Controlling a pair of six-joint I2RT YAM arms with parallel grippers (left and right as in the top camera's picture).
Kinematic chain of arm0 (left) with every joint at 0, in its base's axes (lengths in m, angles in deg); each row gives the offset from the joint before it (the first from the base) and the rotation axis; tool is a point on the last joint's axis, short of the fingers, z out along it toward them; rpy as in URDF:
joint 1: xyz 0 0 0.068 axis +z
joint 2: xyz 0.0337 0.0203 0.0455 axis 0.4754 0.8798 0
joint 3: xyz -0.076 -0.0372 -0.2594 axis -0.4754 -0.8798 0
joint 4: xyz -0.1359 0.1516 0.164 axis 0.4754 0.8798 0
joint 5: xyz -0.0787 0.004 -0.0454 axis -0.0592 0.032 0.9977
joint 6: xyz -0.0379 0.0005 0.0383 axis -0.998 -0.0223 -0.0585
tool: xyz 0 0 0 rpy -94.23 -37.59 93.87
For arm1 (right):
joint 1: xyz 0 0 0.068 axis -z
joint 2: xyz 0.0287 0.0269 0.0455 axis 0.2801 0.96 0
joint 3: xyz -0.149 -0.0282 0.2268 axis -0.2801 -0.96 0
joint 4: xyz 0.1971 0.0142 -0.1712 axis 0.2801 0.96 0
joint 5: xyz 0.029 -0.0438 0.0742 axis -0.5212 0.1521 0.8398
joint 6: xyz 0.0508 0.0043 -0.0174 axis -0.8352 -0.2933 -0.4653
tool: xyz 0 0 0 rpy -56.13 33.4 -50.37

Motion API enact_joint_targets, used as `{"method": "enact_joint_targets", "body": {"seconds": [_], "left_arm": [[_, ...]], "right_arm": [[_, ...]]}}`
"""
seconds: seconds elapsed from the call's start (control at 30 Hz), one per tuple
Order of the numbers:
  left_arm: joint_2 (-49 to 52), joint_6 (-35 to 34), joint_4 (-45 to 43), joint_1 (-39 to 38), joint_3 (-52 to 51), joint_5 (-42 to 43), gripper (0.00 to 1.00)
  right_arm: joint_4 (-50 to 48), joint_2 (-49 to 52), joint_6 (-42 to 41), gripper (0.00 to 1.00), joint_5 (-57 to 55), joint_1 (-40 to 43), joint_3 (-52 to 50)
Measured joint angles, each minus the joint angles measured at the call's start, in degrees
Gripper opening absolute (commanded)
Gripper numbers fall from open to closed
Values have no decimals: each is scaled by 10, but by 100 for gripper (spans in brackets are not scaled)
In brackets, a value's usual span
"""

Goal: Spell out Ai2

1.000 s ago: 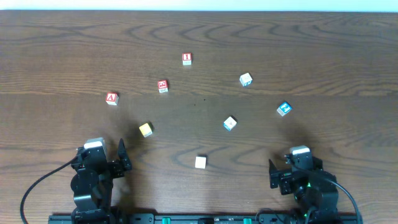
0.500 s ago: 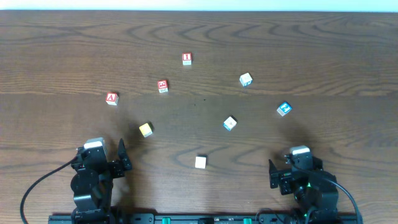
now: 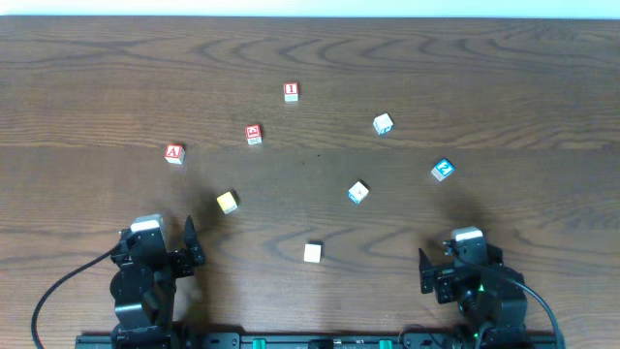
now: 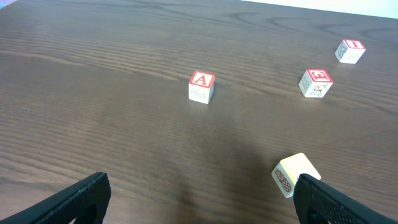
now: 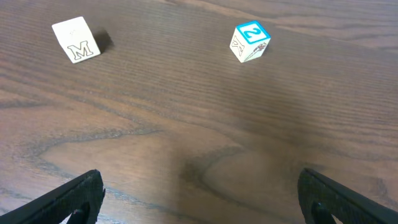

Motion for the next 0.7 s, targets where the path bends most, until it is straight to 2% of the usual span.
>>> {"method": "enact_joint_targets", "body": {"seconds": [0.17, 0.27, 0.37, 0.57, 0.7], "left_arm": [[0, 0, 0, 0, 0, 0, 95], [0, 0, 0, 0, 0, 0, 95], [0, 0, 0, 0, 0, 0, 96], [0, 0, 0, 0, 0, 0, 95], [0, 0, 0, 0, 0, 0, 96]], "right_arm": [[-2, 0, 0, 99, 0, 0, 0], [-46, 0, 0, 99, 12, 0, -2], [-113, 0, 0, 99, 64, 0, -3], [-136, 0, 0, 99, 151, 0, -3], [-212, 0, -24, 99, 195, 0, -5]]}}
